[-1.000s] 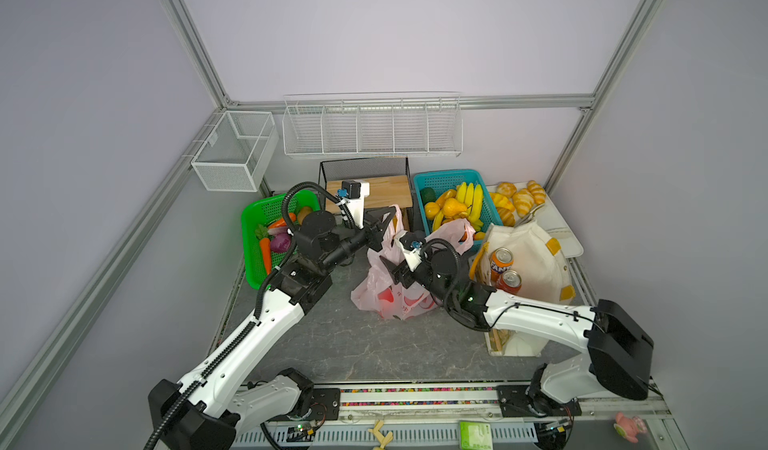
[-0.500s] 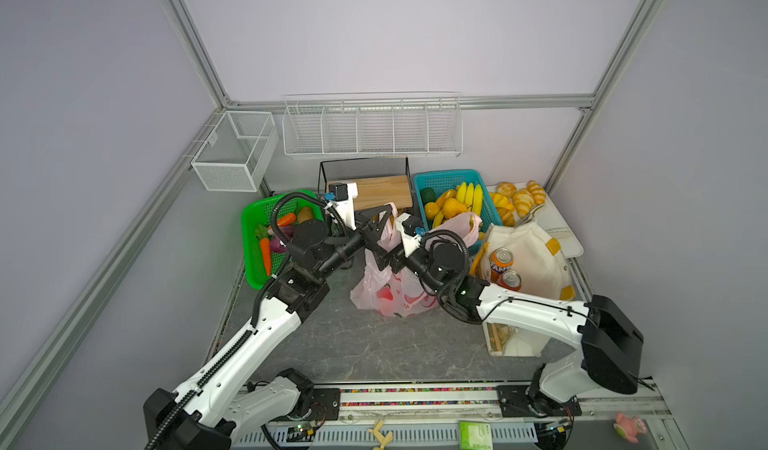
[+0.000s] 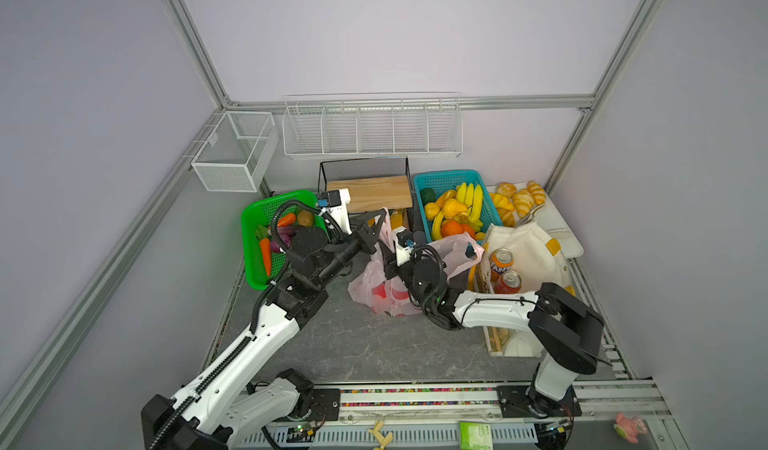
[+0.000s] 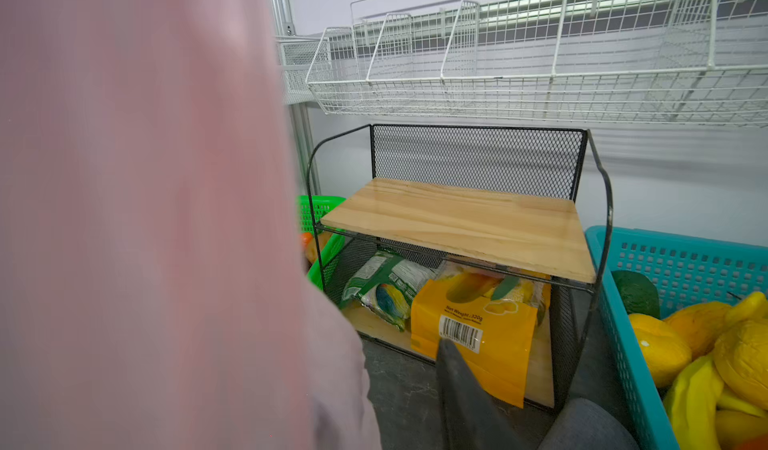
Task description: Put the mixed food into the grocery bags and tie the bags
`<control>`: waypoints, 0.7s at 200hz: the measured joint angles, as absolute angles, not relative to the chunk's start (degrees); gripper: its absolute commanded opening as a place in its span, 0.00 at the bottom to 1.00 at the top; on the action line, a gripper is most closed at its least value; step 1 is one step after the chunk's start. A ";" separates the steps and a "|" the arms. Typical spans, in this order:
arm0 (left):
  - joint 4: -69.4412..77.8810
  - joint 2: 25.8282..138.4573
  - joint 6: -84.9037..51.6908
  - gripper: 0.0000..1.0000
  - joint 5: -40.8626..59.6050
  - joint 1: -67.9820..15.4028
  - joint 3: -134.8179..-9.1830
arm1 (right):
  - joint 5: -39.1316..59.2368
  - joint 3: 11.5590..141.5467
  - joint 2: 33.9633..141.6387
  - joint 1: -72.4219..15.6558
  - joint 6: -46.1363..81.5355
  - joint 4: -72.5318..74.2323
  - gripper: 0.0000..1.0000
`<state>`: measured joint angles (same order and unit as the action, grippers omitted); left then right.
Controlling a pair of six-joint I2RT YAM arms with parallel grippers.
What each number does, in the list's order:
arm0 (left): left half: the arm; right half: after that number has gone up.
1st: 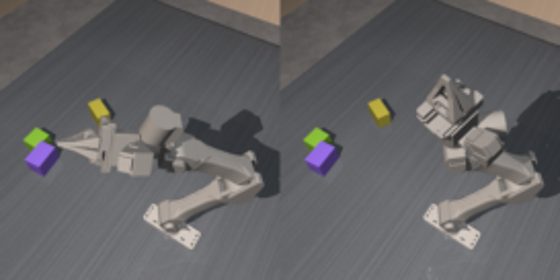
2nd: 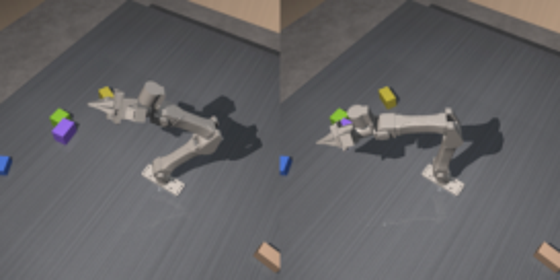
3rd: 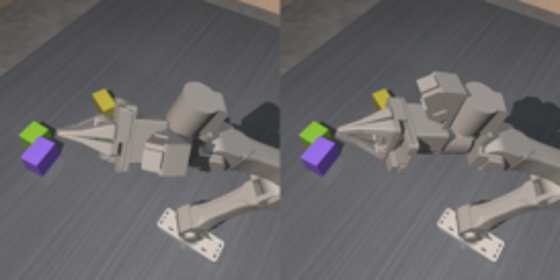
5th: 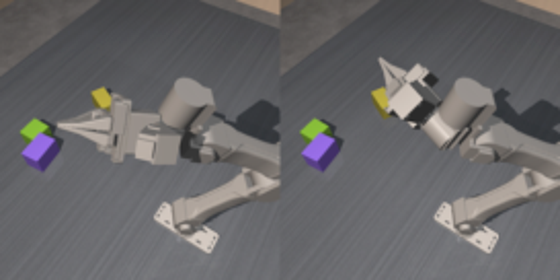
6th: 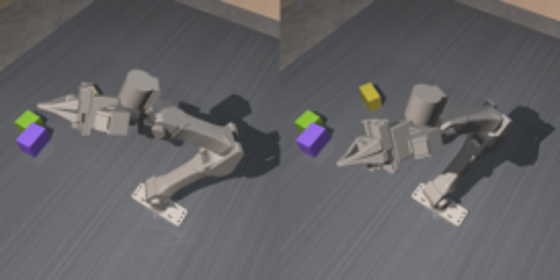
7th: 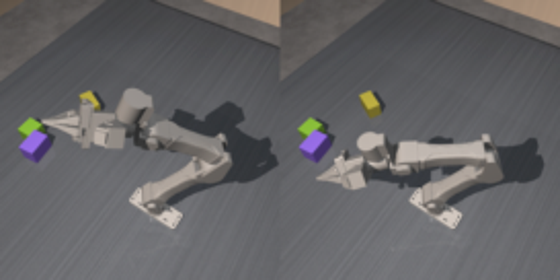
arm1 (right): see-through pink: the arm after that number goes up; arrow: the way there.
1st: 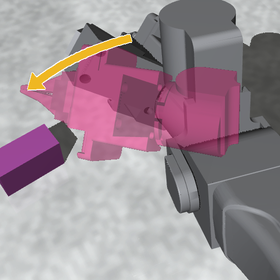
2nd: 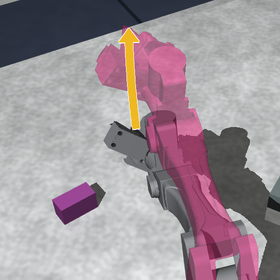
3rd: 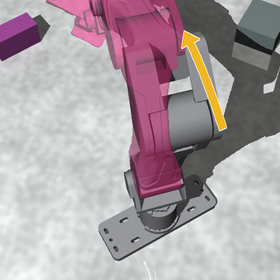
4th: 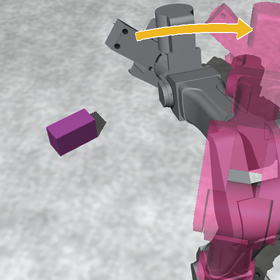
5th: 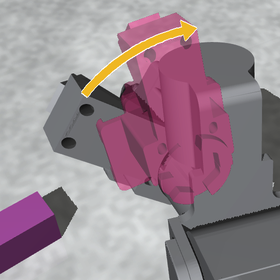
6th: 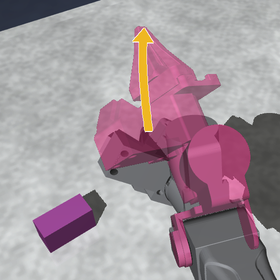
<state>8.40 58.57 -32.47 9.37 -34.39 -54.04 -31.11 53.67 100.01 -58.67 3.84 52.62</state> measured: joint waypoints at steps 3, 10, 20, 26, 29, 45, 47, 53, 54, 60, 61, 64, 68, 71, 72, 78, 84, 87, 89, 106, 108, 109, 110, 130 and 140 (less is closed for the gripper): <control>8.29 58.65 -32.47 0.00 9.34 -34.37 -54.04 | -31.33 53.63 100.01 -58.67 3.88 52.58 0.35; 8.23 58.81 -32.49 0.00 9.32 -34.22 -54.04 | -31.73 53.60 100.01 -58.67 3.57 52.47 0.36; 8.25 58.94 -32.47 0.00 9.41 -33.87 -54.04 | -31.79 53.60 99.96 -58.67 3.25 52.18 0.41; 8.27 59.00 -32.47 0.00 9.43 -33.56 -54.04 | -31.77 53.60 99.92 -58.65 3.22 51.96 0.46; 8.27 59.00 -32.49 0.00 9.43 -33.43 -54.04 | -31.70 53.60 99.88 -58.65 2.81 51.68 0.49; 8.51 59.05 -32.47 0.00 9.45 -32.77 -54.04 | -31.16 53.63 99.61 -58.63 2.50 50.11 0.69; 8.58 59.07 -32.47 0.00 9.45 -32.71 -54.04 | -31.20 53.63 99.53 -58.59 2.66 50.02 0.70; 8.71 59.07 -32.47 0.00 9.45 -32.60 -54.04 | -30.33 53.63 99.33 -58.52 2.44 49.25 0.76; 8.75 59.07 -32.47 0.00 9.45 -32.58 -54.04 | -30.37 53.60 99.22 -58.48 2.24 49.12 0.77; 8.93 59.09 -32.47 0.00 9.50 -32.51 -54.04 | -29.15 53.63 98.96 -58.33 1.98 48.40 0.81; 8.97 59.09 -32.47 0.00 9.50 -32.51 -54.04 | -29.15 53.60 98.89 -58.28 1.89 48.36 0.82; 9.06 59.09 -32.47 0.00 9.54 -32.49 -54.04 | -28.42 53.60 98.72 -58.22 1.43 47.92 0.84; 9.17 59.16 -32.45 0.00 9.65 -32.47 -54.04 | -27.20 53.63 98.39 -57.95 1.32 47.46 0.86; 9.26 59.16 -32.45 0.00 9.76 -32.45 -54.06 | -26.11 53.63 98.13 -57.87 1.08 46.98 0.88; 9.32 59.18 -32.45 0.00 9.80 -32.45 -54.06 | -25.50 53.63 98.02 -57.71 1.21 46.76 0.89; 9.50 59.22 -32.45 0.00 9.98 -32.38 -54.06 | -23.44 53.63 97.38 -57.30 0.82 45.98 0.93; 9.67 59.29 -32.45 0.00 10.20 -32.34 -54.06 | -20.67 53.67 96.57 -56.58 0.54 44.82 0.99; 9.76 59.31 -32.45 0.00 10.26 -32.27 -54.06 | -19.22 53.67 96.18 -56.12 0.62 44.29 0.96; 9.80 59.31 -32.42 0.00 10.35 -32.25 -54.06 | -18.55 53.69 95.96 -55.94 0.21 44.03 0.95; 10.20 59.42 -32.38 0.00 10.59 -32.18 -54.11 | -9.72 54.48 93.49 -53.25 -0.71 40.32 0.91; 10.24 59.42 -32.38 0.00 10.63 -32.18 -54.11 | -9.06 54.59 93.32 -53.04 -0.80 40.03 0.91; 10.26 59.42 -32.38 0.00 10.68 -32.18 -54.11 | -8.38 54.72 93.14 -52.84 -0.89 39.70 0.91; 10.28 59.42 -32.36 0.00 10.70 -32.18 -54.11 | -8.08 54.78 93.06 -52.75 -0.86 39.55 0.91; 10.57 59.46 -32.36 0.00 11.03 -32.14 -54.11 | -0.34 56.07 90.78 -50.28 -1.96 36.45 0.91; 10.66 59.46 -32.34 0.00 11.25 -32.14 -54.11 | 3.42 56.77 90.13 -49.17 -2.13 35.46 0.93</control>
<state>10.66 59.46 -32.34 11.25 -32.14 -54.11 3.42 56.77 90.13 -49.17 -2.13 35.46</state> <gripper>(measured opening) 0.047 0.912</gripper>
